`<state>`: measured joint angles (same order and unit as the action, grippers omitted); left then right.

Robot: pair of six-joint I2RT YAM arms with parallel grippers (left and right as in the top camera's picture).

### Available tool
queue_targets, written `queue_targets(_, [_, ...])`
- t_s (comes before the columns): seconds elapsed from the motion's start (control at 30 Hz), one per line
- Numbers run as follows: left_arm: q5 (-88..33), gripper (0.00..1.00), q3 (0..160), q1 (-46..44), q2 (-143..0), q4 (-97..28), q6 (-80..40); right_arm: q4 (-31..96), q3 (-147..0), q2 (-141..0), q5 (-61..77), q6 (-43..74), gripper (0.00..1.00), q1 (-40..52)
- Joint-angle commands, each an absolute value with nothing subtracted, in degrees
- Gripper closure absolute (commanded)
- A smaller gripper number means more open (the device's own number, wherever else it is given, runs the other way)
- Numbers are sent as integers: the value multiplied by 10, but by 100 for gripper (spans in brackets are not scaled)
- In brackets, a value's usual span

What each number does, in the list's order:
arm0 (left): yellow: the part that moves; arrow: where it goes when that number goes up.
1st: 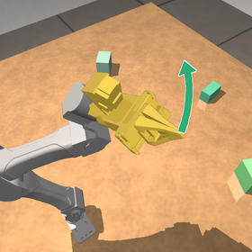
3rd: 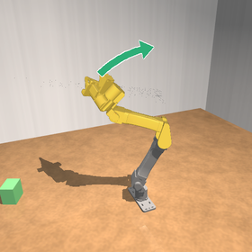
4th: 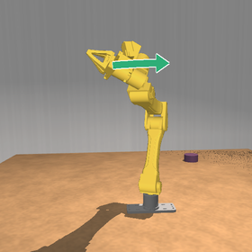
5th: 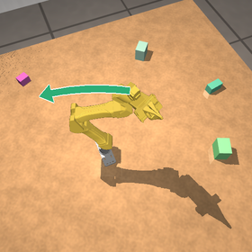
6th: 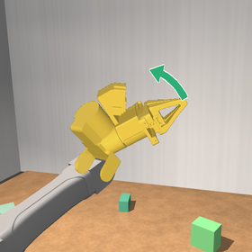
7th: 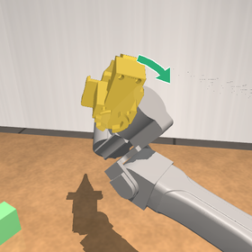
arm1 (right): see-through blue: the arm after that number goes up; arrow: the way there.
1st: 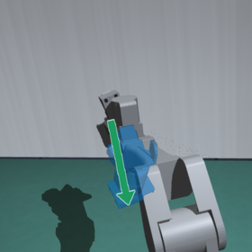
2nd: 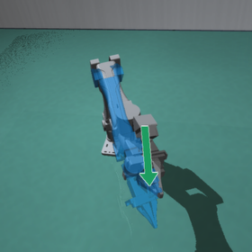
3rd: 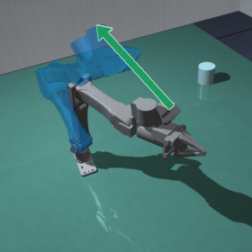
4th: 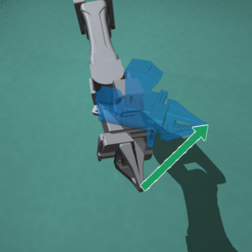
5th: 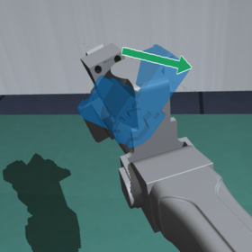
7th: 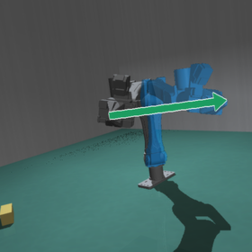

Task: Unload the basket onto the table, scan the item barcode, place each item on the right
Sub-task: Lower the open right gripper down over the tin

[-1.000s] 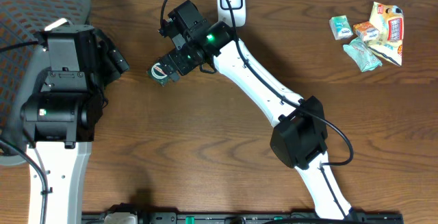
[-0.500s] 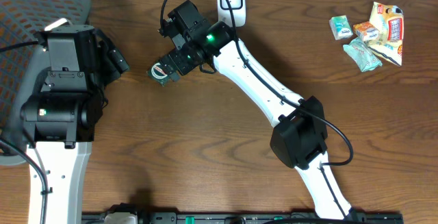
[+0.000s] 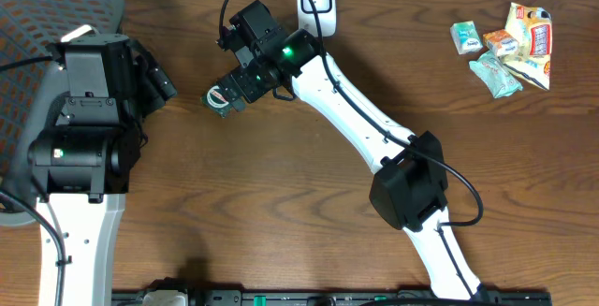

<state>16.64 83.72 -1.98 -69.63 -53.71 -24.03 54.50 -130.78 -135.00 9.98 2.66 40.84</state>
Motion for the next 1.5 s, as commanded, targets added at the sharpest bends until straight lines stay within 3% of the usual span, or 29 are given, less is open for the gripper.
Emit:
queue_targets(0.0, [172,2,845,-18,-692,-538,-243,544,-1314,-1342,94,32,1,413])
queue_targets(1.47, [172,2,845,-18,-692,-538,-243,559,-1314,-1342,189,32,1,414])
